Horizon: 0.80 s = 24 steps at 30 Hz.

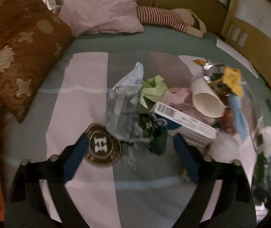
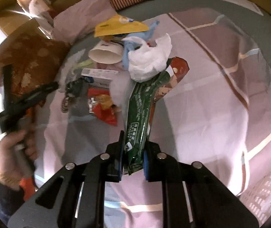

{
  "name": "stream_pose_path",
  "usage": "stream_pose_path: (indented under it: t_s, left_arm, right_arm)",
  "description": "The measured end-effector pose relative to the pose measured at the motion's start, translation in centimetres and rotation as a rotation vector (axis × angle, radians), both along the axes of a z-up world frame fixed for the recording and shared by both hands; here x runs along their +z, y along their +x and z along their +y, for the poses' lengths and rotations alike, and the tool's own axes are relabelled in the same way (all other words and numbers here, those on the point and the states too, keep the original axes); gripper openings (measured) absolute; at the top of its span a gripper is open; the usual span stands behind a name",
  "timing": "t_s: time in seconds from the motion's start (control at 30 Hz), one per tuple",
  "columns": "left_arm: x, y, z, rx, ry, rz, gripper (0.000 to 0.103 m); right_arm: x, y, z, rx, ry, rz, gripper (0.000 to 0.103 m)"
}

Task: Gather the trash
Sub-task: 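Grasp the green wrapper and tissue with right tool while left tool grasps clear plastic bag, then carry the green wrapper and clear bag to the basket and release both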

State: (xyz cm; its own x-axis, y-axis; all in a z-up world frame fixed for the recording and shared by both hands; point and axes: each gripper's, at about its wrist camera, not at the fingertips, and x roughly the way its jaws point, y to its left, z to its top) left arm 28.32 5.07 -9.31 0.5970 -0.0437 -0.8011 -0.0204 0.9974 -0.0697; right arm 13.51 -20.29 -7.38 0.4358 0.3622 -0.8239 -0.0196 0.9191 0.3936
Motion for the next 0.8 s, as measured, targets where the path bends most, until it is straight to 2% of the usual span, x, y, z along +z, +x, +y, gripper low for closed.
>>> stream_pose_path:
  t_s: [0.13, 0.2, 0.27, 0.3, 0.4, 0.53, 0.63, 0.73, 0.8]
  left_arm:
    - [-1.4, 2.3, 0.4, 0.017, 0.000, 0.016, 0.076]
    - [-1.9, 3.1, 1.0, 0.021, -0.024, 0.022, 0.068]
    - [-2.5, 3.5, 1.7, 0.022, -0.060, 0.043, 0.039]
    - [-2.7, 3.5, 2.2, 0.028, -0.079, 0.050, 0.035]
    - [-2.0, 2.7, 3.1, 0.037, -0.118, 0.016, 0.029]
    - [1.3, 0.3, 3.3, 0.026, -0.139, -0.068, 0.024]
    - [5.0, -2.8, 3.1, 0.013, -0.160, -0.143, 0.023]
    - [8.6, -7.8, 2.5, 0.024, -0.162, -0.227, 0.023]
    - [9.4, -10.7, 2.2, 0.040, -0.152, -0.264, 0.023]
  right_arm:
    - [0.0, 0.1, 0.7, 0.026, 0.000, -0.005, 0.017]
    - [0.1, 0.0, 0.8, 0.028, 0.002, -0.011, 0.017]
    - [0.0, 0.6, 1.2, 0.026, 0.000, -0.015, 0.017]
    - [0.1, 0.6, 1.3, 0.024, -0.007, -0.020, 0.017]
    - [0.3, 0.7, 1.1, 0.027, -0.009, -0.030, 0.017]
    - [0.8, 0.2, 1.4, 0.039, -0.036, -0.068, 0.017]
    - [1.5, 0.0, 1.8, 0.057, -0.044, -0.120, 0.017]
    - [2.7, -0.6, 2.4, 0.093, -0.065, -0.193, 0.017]
    - [3.4, -1.3, 3.0, 0.126, -0.091, -0.247, 0.017]
